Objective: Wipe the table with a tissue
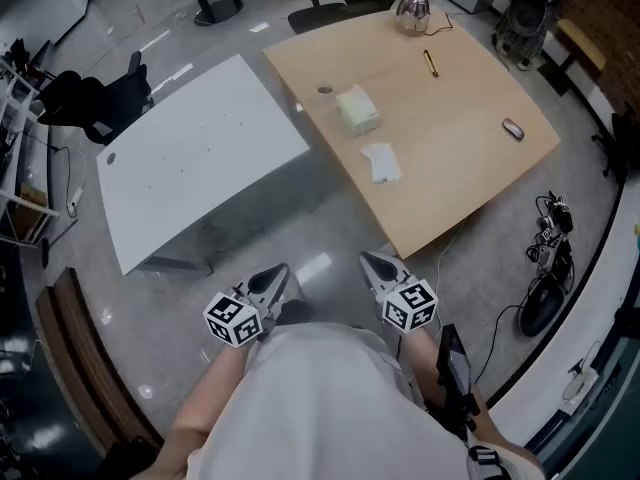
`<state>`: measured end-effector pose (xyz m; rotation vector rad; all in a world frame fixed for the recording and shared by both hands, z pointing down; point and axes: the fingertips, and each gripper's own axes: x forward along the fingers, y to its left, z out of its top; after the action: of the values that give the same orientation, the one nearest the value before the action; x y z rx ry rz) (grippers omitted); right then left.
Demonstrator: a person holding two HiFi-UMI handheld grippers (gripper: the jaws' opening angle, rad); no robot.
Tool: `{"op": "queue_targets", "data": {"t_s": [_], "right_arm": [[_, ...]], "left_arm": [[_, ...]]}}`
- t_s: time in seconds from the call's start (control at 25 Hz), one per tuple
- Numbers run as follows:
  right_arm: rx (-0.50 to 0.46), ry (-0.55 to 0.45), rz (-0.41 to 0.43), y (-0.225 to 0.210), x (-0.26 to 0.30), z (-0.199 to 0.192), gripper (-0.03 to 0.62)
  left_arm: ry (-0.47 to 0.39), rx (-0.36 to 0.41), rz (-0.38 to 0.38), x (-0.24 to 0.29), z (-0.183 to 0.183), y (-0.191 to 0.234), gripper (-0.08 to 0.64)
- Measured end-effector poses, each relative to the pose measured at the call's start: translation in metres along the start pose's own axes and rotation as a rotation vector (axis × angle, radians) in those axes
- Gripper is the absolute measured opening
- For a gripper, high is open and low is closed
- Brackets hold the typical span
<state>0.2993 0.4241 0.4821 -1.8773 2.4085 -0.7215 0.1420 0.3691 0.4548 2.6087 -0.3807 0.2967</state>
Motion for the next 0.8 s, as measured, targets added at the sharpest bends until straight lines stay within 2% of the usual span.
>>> {"op": "queue_targets", "data": {"t_s": [0.2, 0.4, 0.6, 0.8], "right_arm": [[-0.015, 0.034, -0.022, -0.011, 0.035, 0.004, 0.017], [-0.014, 0.081, -0.091, -0.029, 0.066, 0.012, 0.017], [-0.015, 0.088, -0.179, -0.041, 0.1, 0.037, 0.017], [-0.056, 0.099, -0.226, -0.043, 0.144, 0.055, 0.017]], "left_arm": [[0.005, -0.019, -0.02, 0.017, 0.008, 0.033, 0.006], [0.028, -0.005, -0.063, 0.036, 0.021, 0.067, 0.006], [0.019, 0.005, -0.101, 0.046, 0.052, 0.105, 0.006], [0.01, 0.02, -0.105, 0.039, 0.079, 0.147, 0.006]]}}
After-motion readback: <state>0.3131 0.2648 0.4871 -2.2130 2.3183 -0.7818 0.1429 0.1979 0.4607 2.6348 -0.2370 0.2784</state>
